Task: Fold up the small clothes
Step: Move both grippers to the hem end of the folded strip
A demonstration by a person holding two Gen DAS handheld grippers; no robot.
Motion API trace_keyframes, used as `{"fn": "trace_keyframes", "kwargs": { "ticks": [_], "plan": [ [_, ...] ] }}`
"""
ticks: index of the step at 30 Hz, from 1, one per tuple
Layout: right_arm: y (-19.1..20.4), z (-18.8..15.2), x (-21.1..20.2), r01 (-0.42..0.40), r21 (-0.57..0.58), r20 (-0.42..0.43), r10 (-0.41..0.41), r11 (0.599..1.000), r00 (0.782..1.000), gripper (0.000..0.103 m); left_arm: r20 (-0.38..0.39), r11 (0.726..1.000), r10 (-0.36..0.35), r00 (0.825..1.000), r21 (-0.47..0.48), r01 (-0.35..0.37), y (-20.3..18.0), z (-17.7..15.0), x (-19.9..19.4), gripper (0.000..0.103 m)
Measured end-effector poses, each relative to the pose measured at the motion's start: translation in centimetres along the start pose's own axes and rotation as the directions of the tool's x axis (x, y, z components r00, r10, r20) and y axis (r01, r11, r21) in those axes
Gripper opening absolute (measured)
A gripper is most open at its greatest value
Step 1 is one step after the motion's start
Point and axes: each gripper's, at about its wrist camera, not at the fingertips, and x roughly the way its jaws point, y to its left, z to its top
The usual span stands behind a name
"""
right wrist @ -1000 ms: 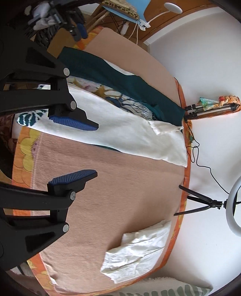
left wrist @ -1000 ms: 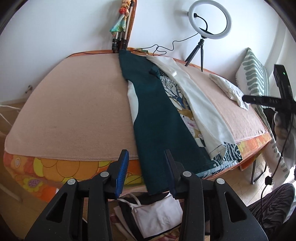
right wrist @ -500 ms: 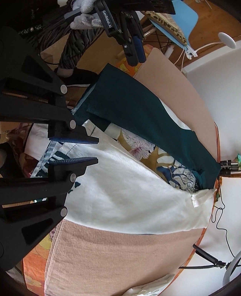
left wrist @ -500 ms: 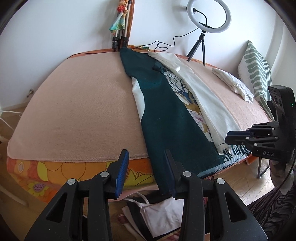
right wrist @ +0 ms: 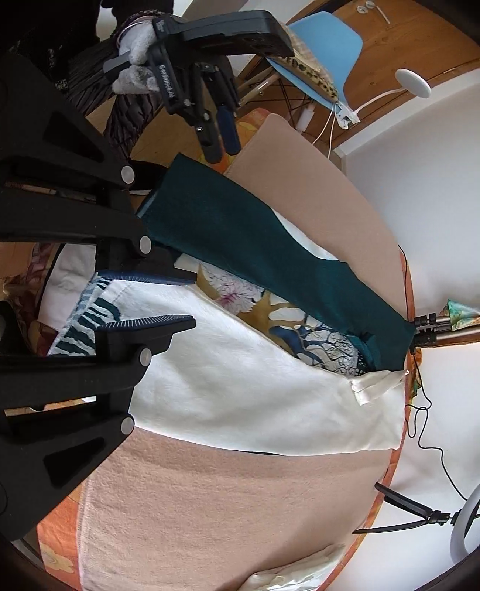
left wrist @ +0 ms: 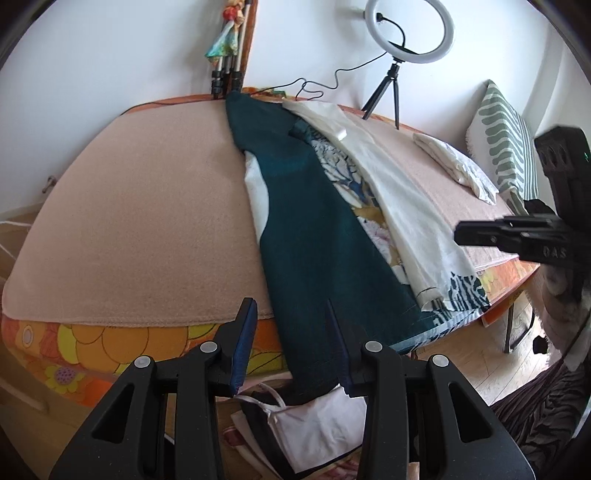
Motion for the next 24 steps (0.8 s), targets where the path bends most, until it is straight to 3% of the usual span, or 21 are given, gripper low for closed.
{"fn": "trace_keyframes", "kwargs": {
  "ticks": [5, 8, 11, 14, 19, 24],
  "plan": [
    [-1.1, 2.3, 1.0, -0.092, 0.074, -0.017, 0.093, 0.993, 0.996, 0.026, 0.02, 0.994, -0.04, 0.999, 0.103, 0.038, -3.4, -0.1, 0.6, 0.036],
    [-1.2, 1.3, 1.1, 0.005, 0.072, -0.022, -0.004, 0.997, 1.0, 0.039, 0.028, 0.994, -0.011, 1.0, 0.111, 0.008, -3.3, -0.4, 0.4, 0.036],
    [-2.8, -0.8, 0.2, 0.104, 0.089, -0.045, -0.1, 0.991, 0.994, 0.039, -0.003, 0.997, 0.018, 1.0, 0.081, -0.017, -1.5, -0.6, 0.4, 0.042],
    [-5.4, -3.4, -1.0, 0.15, 0.154, -0.079, -0.139, 0.977, 0.987, 0.039, -0.05, 1.0, 0.016, 0.999, 0.013, -0.015, 0.9, -1.0, 0.5, 0.043],
    [-8.1, -7.2, -1.1, 0.086, 0.29, -0.145, -0.045, 0.953, 0.988, 0.039, -0.112, 0.998, -0.033, 0.993, -0.048, 0.028, 2.1, -1.4, 1.1, 0.043],
    [-7.6, -7.9, -0.8, 0.037, 0.292, -0.14, 0.004, 0.956, 0.99, 0.039, -0.144, 0.993, -0.07, 0.987, -0.101, 0.056, 2.1, -1.6, 1.8, 0.04]
  ]
}}
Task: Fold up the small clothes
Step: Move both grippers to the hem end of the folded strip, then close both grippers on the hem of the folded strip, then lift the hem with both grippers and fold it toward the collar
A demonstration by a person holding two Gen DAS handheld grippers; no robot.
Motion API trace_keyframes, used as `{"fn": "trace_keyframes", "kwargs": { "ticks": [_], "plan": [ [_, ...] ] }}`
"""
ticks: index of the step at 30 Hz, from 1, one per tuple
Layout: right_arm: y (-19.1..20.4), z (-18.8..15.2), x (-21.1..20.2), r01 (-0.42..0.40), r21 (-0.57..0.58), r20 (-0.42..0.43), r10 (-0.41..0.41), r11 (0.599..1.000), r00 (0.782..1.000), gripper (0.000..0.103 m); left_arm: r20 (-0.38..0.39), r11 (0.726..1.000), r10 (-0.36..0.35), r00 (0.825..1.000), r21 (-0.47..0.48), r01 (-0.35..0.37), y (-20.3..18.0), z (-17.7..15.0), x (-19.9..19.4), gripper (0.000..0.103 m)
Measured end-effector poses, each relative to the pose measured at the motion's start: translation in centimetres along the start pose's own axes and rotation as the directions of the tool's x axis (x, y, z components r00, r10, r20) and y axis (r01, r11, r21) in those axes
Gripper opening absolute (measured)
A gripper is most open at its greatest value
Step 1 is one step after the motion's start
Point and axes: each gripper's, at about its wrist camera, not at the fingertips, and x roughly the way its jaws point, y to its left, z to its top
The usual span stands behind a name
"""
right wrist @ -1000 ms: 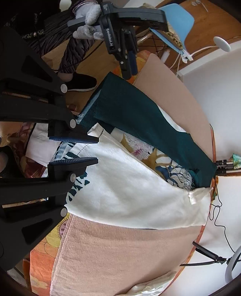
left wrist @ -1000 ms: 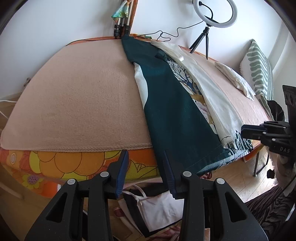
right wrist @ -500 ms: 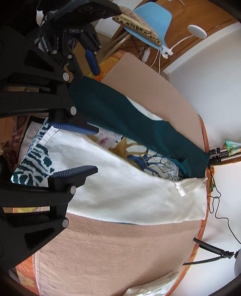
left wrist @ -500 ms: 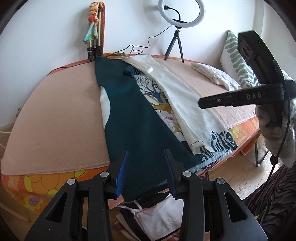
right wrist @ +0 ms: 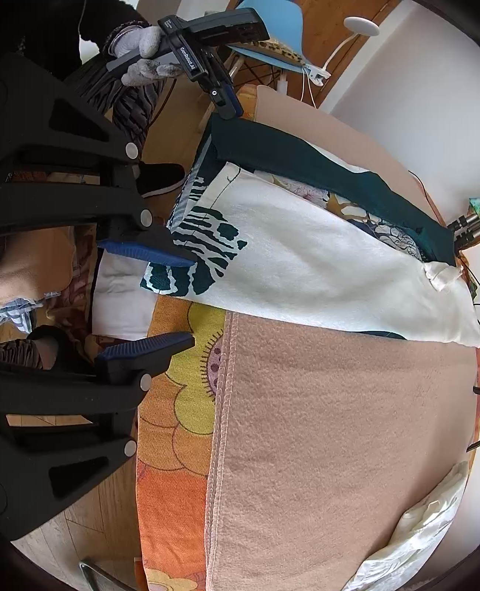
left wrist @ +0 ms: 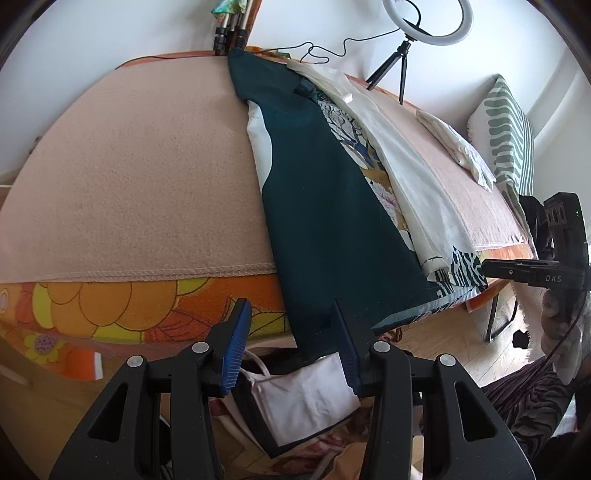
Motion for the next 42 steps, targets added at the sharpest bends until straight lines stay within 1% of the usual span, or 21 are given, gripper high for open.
{"fn": "trace_keyframes", "kwargs": {
  "ticks": [1, 3, 4, 5, 6, 7, 8, 9, 11, 15, 20, 25, 28, 32, 35, 38, 42],
  "plan": [
    [0.3, -0.1, 0.1, 0.016, -0.022, 0.004, -0.016, 1.0, 1.0, 0.039, -0.004, 1.0, -0.005, 1.0, -0.003, 0.005, -0.1, 0.0, 0.0, 0.04],
    [1.3, -0.2, 0.3, 0.045, -0.073, 0.01, -0.044, 0.996, 0.999, 0.038, -0.009, 1.0, -0.014, 1.0, -0.009, 0.014, -0.1, 0.2, 0.1, 0.029],
    [1.7, -0.2, 0.5, 0.05, -0.088, 0.011, -0.049, 0.995, 0.999, 0.033, -0.014, 1.0, -0.012, 1.0, -0.011, 0.012, -0.2, 0.3, 0.2, 0.013],
    [1.9, -0.2, 0.8, 0.045, -0.1, 0.007, -0.045, 0.994, 0.999, 0.014, -0.017, 1.0, -0.003, 1.0, -0.006, 0.003, -0.3, 0.2, 0.4, 0.003],
    [2.1, -0.2, 0.9, 0.042, -0.11, 0.001, -0.042, 0.993, 0.999, 0.007, -0.008, 1.0, 0.004, 1.0, 0.0, -0.004, -0.3, 0.2, 0.4, 0.003],
    [2.3, -0.3, 0.9, 0.046, -0.115, 0.005, -0.046, 0.992, 0.999, 0.007, 0.001, 1.0, 0.004, 1.0, 0.003, -0.004, -0.3, 0.2, 0.4, 0.0],
    [2.3, -0.4, 0.8, 0.053, -0.124, 0.01, -0.052, 0.991, 0.999, 0.004, 0.006, 1.0, 0.009, 1.0, 0.007, -0.01, -0.3, 0.1, 0.2, 0.0],
    [2.2, -0.5, 0.6, 0.057, -0.124, 0.016, -0.055, 0.991, 0.998, 0.003, 0.016, 1.0, 0.015, 1.0, 0.014, -0.015, -0.4, 0.1, -0.1, 0.0],
    [1.4, -0.6, 0.1, 0.031, -0.097, 0.02, -0.029, 0.995, 0.999, 0.003, 0.044, 0.999, 0.03, 0.999, 0.036, -0.031, -0.5, 0.1, -0.7, 0.0],
    [0.6, -0.5, 0.0, 0.006, -0.062, 0.02, -0.005, 0.998, 1.0, 0.003, 0.055, 0.998, 0.028, 0.998, 0.059, -0.031, -0.9, 0.2, -0.7, 0.0],
    [0.5, 0.0, -0.6, -0.105, -0.007, 0.033, 0.106, 0.994, 0.994, 0.003, 0.063, 0.998, -0.009, 0.998, 0.055, 0.005, -1.5, 1.0, -1.1, 0.0],
    [-0.4, 1.7, -1.5, -0.186, 0.067, 0.073, 0.181, 0.98, 0.981, 0.003, 0.11, 0.998, -0.026, 0.994, 0.056, 0.02, -1.8, 3.4, -2.1, 0.0],
    [-0.5, 3.2, -2.0, -0.211, 0.082, 0.096, 0.203, 0.974, 0.974, 0.003, 0.129, 0.999, -0.035, 0.991, 0.037, 0.03, -1.4, 5.4, -2.1, 0.0],
    [-0.7, 6.2, -2.1, -0.207, 0.081, 0.126, 0.196, 0.975, 0.972, 0.003, 0.166, 0.999, -0.027, 0.986, 0.038, 0.021, -1.1, 8.1, -1.8, 0.0],
    [-1.0, 8.7, -1.7, -0.216, 0.095, 0.153, 0.2, 0.972, 0.968, 0.003, 0.183, 0.999, -0.007, 0.983, 0.047, -0.001, -0.7, 9.9, -1.1, 0.0],
    [-1.6, 11.3, -0.8, -0.213, 0.121, 0.161, 0.193, 0.969, 0.968, 0.003, 0.159, 0.999, 0.009, 0.987, 0.042, -0.016, 0.1, 11.5, 0.4, 0.0],
    [-2.8, 14.0, 0.7, -0.192, 0.161, 0.176, 0.163, 0.968, 0.971, 0.003, 0.158, 0.997, 0.053, 0.986, 0.052, -0.062, 0.9, 13.4, 2.3, 0.0]
  ]
}}
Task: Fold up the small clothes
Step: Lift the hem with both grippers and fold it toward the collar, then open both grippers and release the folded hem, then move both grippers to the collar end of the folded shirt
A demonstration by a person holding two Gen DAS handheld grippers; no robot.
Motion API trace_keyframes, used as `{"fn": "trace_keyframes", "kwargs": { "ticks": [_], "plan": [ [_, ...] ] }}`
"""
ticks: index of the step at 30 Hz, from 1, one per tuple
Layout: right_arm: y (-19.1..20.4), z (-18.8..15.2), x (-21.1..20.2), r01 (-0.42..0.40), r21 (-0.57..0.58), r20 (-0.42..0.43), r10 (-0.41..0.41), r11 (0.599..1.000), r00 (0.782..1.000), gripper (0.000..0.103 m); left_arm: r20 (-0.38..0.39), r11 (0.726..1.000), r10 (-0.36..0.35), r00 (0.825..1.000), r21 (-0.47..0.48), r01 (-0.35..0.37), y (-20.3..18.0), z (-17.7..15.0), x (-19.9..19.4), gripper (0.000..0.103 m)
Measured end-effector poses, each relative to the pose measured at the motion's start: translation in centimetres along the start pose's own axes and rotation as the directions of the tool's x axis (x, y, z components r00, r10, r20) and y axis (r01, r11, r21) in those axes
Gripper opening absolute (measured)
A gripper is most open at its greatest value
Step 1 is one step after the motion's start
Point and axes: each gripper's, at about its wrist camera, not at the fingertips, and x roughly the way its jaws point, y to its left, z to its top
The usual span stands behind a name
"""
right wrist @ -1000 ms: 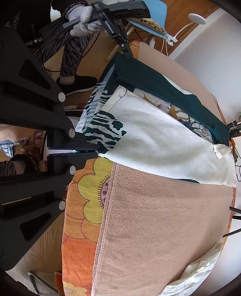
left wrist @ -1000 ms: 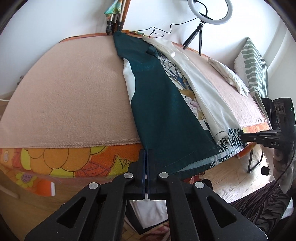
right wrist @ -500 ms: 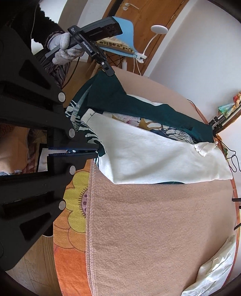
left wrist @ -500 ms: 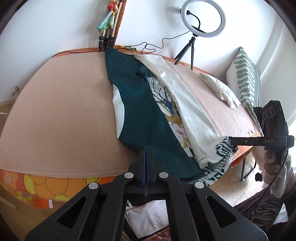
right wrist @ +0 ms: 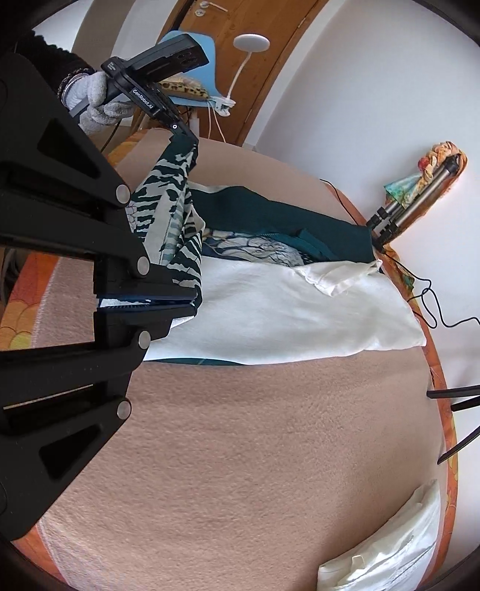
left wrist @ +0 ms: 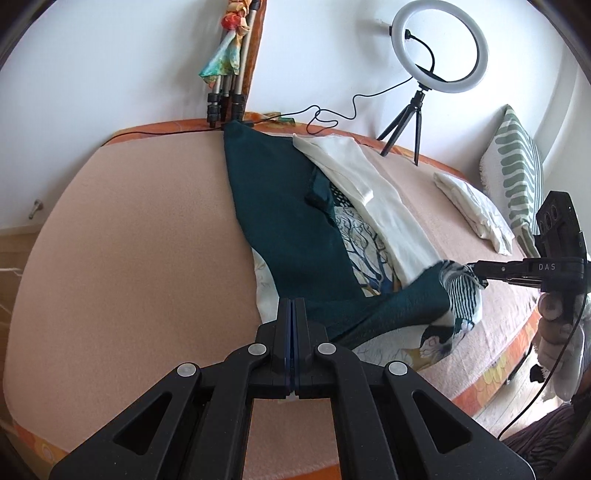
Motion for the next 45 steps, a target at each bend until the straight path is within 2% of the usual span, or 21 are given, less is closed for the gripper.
{"fn": "trace_keyframes", "kwargs": {
  "ticks": [6, 11, 12, 13, 14, 16, 17, 18, 20, 22, 25, 30, 35, 37, 38, 39, 42, 45],
  "plan": [
    [-2.0, 1.7, 3.0, 0.036, 0.051, -0.023, -0.035, 0.998, 0.999, 0.003, -0.033, 1.0, 0.01, 0.999, -0.002, -0.01, 0.9, 1.2, 3.1, 0.0],
    [-3.4, 2.0, 3.8, 0.02, 0.083, -0.042, -0.016, 0.996, 0.999, 0.003, -0.039, 1.0, 0.014, 0.999, 0.009, -0.014, 1.0, 1.7, 3.9, 0.0],
    [-3.6, 2.1, 3.6, 0.006, 0.093, -0.036, -0.003, 0.996, 0.999, 0.003, -0.043, 1.0, 0.026, 0.999, 0.008, -0.026, 1.0, 1.9, 3.9, 0.001],
    [-3.7, 2.3, 3.3, -0.007, 0.098, -0.027, 0.01, 0.995, 1.0, 0.003, -0.047, 1.0, 0.031, 0.998, 0.004, -0.031, 1.1, 2.2, 4.0, 0.009],
    [-3.6, 2.5, 3.0, -0.003, 0.092, -0.021, 0.004, 0.996, 1.0, 0.007, -0.046, 1.0, 0.026, 0.999, -0.003, -0.027, 1.3, 2.5, 3.8, 0.015],
    [-3.3, 2.9, 1.8, 0.03, 0.066, 0.002, -0.03, 0.997, 1.0, 0.029, -0.008, 0.999, 0.042, 0.999, -0.03, -0.042, 1.8, 3.0, 2.8, 0.029],
    [-3.1, 2.9, 1.0, 0.029, 0.056, 0.028, -0.031, 0.998, 0.999, 0.045, 0.014, 0.999, 0.041, 0.999, -0.035, -0.041, 2.1, 3.2, 2.1, 0.029],
    [-2.8, 2.9, 0.1, 0.032, 0.04, 0.057, -0.035, 0.999, 0.998, 0.048, 0.032, 0.999, 0.048, 0.998, -0.027, -0.047, 2.0, 3.3, 1.4, 0.029],
    [-1.8, 2.7, -1.2, 0.032, -0.026, 0.084, -0.029, 0.999, 0.996, 0.048, 0.066, 0.999, 0.038, 0.997, -0.003, -0.038, 1.8, 3.1, -0.1, 0.029],
    [-0.7, 2.1, -1.8, 0.034, -0.107, 0.073, -0.026, 0.994, 0.997, 0.048, 0.08, 0.999, 0.031, 0.996, 0.028, -0.033, 1.2, 2.5, -0.8, 0.029],
    [0.8, 0.9, -1.0, 0.098, -0.207, 0.044, -0.091, 0.973, 0.995, 0.048, 0.057, 0.998, 0.034, 0.998, 0.059, -0.038, 0.5, 1.8, -0.5, 0.029],
    [0.4, 0.3, 1.9, 0.193, -0.232, -0.011, -0.201, 0.953, 0.98, 0.048, 0.023, 0.996, 0.051, 0.998, 0.069, -0.052, 0.0, 1.6, 0.9, 0.029],
    [-0.5, 1.5, 3.2, 0.181, -0.214, -0.035, -0.193, 0.96, 0.981, 0.048, 0.009, 0.998, 0.048, 0.999, 0.04, -0.049, 0.8, 2.6, 1.7, 0.029],
    [-0.6, 1.9, 3.3, 0.174, -0.208, -0.032, -0.185, 0.963, 0.982, 0.035, -0.002, 0.998, 0.054, 0.999, 0.027, -0.054, 1.2, 2.6, 2.2, 0.029],
    [-0.6, 1.9, 3.4, 0.171, -0.209, -0.035, -0.182, 0.963, 0.983, 0.02, -0.011, 0.998, 0.061, 0.998, 0.022, -0.061, 1.4, 2.7, 2.5, 0.029],
    [-0.4, 2.0, 3.5, 0.173, -0.218, -0.041, -0.186, 0.961, 0.982, 0.016, -0.016, 0.997, 0.069, 0.997, 0.015, -0.069, 1.6, 2.8, 2.7, 0.029],
    [0.0, 2.7, 2.7, 0.195, -0.23, 0.006, -0.199, 0.953, 0.98, 0.017, -0.008, 0.997, 0.073, 0.997, -0.005, -0.073, 2.7, 4.0, 2.7, 0.029],
    [0.2, 4.5, 1.6, 0.169, -0.215, 0.045, -0.164, 0.962, 0.986, 0.017, 0.009, 0.997, 0.074, 0.997, -0.015, -0.074, 3.7, 6.0, 2.7, 0.029]
  ]
}}
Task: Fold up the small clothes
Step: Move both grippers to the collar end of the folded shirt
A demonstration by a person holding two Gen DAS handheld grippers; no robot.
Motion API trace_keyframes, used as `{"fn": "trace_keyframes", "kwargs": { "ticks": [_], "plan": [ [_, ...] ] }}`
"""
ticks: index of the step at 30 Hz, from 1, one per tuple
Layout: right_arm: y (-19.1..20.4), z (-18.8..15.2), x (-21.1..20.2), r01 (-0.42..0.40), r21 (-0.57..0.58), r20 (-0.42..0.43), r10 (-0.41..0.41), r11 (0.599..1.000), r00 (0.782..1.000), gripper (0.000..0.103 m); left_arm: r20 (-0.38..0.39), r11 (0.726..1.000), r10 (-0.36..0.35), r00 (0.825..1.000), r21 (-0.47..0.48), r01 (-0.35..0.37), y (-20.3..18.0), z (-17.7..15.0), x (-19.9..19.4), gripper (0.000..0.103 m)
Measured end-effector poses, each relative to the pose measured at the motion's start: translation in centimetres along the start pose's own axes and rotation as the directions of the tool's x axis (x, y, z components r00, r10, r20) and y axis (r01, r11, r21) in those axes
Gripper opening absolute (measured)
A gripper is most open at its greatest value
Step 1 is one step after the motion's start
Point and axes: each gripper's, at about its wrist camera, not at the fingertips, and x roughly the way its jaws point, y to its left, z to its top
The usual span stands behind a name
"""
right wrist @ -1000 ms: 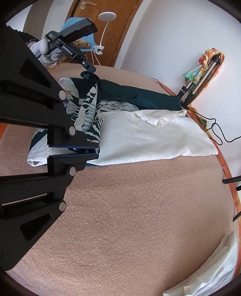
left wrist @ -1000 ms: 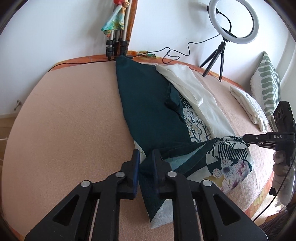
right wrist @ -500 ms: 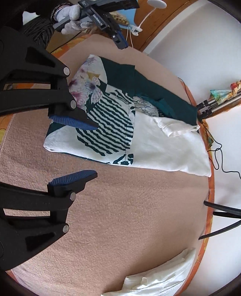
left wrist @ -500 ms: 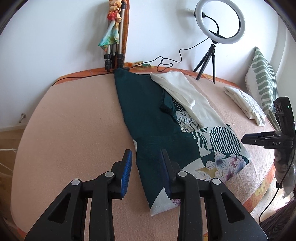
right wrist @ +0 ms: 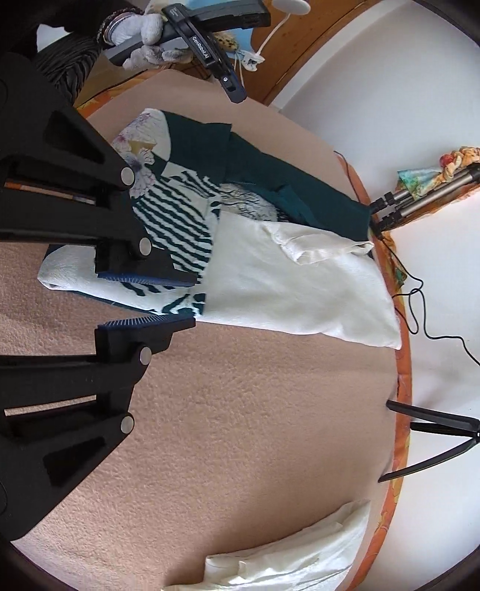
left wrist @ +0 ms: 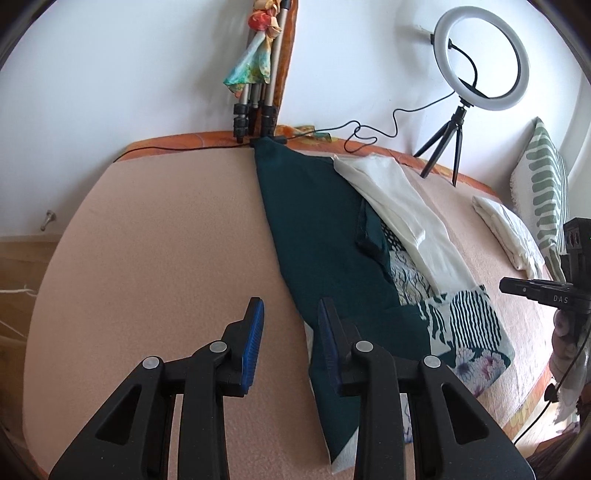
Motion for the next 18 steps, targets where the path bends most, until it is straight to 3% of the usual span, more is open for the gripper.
{"fn": "trace_keyframes", "kwargs": {
  "ticks": [5, 9, 12, 18],
  "plan": [
    [-0.5, 4.2, -0.2, 0.019, -0.023, 0.037, -0.018, 1.0, 0.999, 0.02, 0.007, 1.0, 0.012, 1.0, -0.005, -0.012, 1.4, 4.1, 1.5, 0.031],
    [-1.0, 8.0, 1.4, 0.013, -0.037, 0.029, -0.012, 0.999, 0.999, 0.033, -0.001, 1.0, -0.009, 1.0, -0.023, 0.009, 2.8, 7.1, 4.1, 0.048],
    [-1.8, 10.7, 3.1, 0.041, -0.043, 0.037, -0.039, 0.998, 0.999, 0.034, -0.023, 0.998, -0.021, 1.0, -0.059, 0.02, 4.2, 9.1, 6.7, 0.049],
    [-3.9, 15.6, 8.1, -0.01, -0.016, 0.008, 0.011, 1.0, 1.0, 0.034, -0.043, 0.995, -0.057, 0.997, -0.089, 0.053, 6.1, 12.2, 12.0, 0.049]
  ]
}}
